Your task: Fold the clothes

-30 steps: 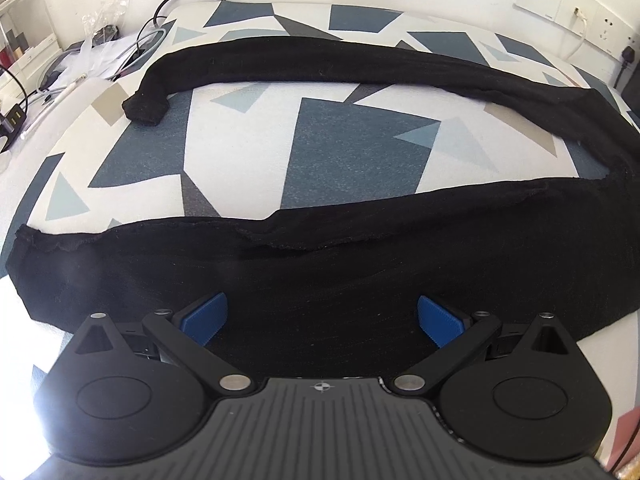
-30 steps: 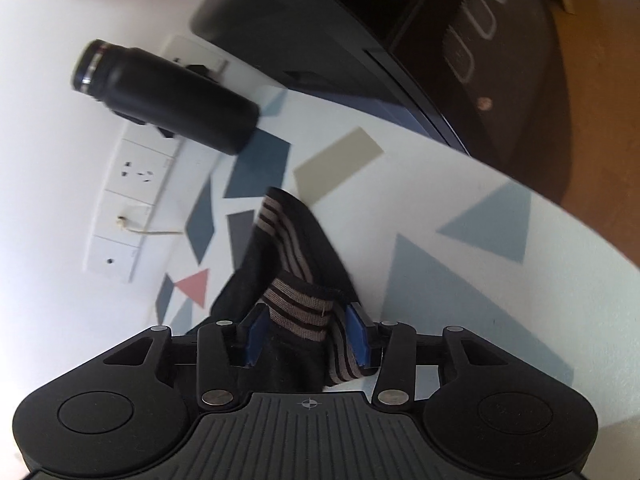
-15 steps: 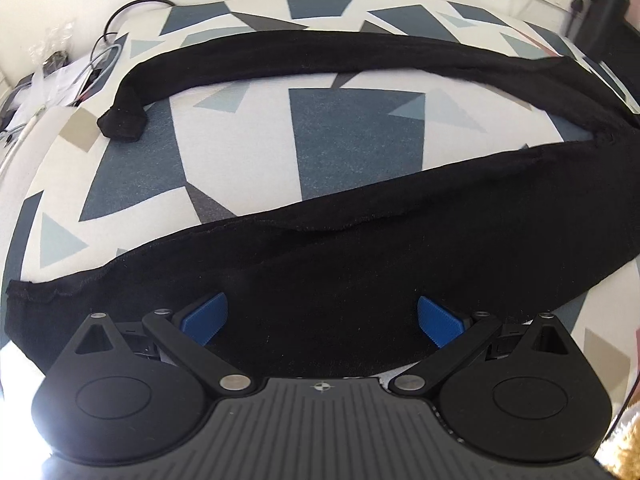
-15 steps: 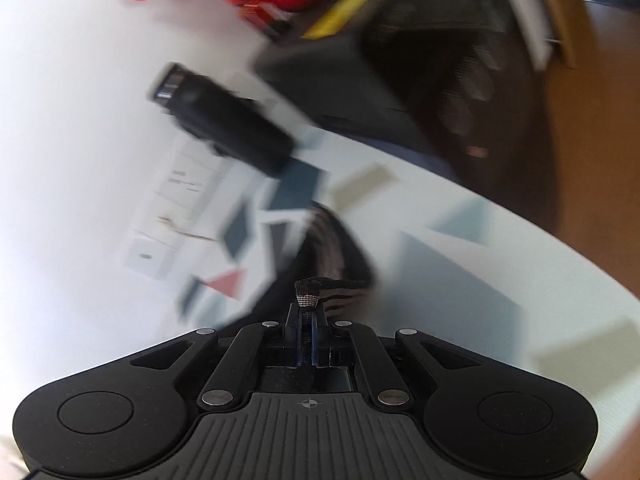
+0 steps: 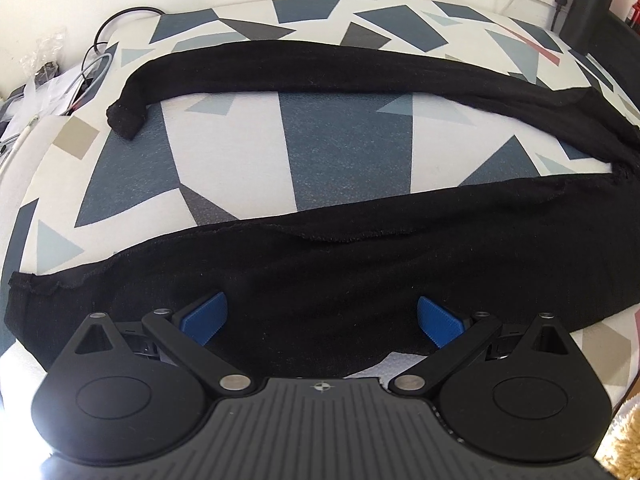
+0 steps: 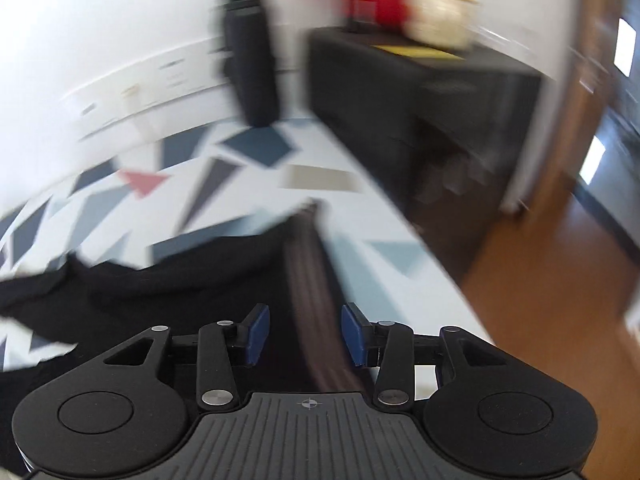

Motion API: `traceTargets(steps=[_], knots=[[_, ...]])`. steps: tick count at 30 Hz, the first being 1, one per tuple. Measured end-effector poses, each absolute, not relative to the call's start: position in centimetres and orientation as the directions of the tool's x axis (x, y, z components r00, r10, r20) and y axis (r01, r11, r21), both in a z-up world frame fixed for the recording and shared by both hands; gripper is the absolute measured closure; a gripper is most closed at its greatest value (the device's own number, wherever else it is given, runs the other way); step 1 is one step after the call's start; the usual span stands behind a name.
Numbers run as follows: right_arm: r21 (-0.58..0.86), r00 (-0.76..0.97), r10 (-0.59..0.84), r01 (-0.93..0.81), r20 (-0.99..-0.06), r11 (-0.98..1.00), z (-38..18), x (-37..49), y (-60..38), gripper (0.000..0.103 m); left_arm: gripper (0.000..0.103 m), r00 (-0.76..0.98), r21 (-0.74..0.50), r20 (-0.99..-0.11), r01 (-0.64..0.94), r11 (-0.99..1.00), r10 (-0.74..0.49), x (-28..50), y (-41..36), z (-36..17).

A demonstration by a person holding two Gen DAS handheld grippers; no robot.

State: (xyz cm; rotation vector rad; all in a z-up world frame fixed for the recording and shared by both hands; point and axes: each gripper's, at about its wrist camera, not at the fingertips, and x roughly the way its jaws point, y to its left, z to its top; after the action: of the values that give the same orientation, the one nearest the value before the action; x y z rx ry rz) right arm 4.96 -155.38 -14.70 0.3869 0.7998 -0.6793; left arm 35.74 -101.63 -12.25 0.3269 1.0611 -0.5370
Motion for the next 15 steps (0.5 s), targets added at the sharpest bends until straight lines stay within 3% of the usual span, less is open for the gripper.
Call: traceTargets(steps=[5, 10, 15], knots=[[0.013, 0.486, -0.285, 0.522, -0.826, 0.853, -17.2, 12.9, -155.1, 0.065, 0.0, 0.398, -0.001, -0.884, 0.524, 0.852, -0.246, 35.7, -101.9, -12.3], [-0.001, 0.424, -0.253, 0.51, -0.869, 0.86, -17.8, 19.1, -158.8, 0.064, 0.0, 0.417, -0.002, -0.878, 0.489, 0.872, -0.235, 35.7, -102.0, -12.4], [0.081, 0.574, -0.426, 0.656, -0.699, 0.75, -13.8, 22.7, -163.5, 0.062, 0.0, 0.423, -0.002, -0.877, 0.476, 0.879, -0.23, 35.7, -102.1, -12.4]])
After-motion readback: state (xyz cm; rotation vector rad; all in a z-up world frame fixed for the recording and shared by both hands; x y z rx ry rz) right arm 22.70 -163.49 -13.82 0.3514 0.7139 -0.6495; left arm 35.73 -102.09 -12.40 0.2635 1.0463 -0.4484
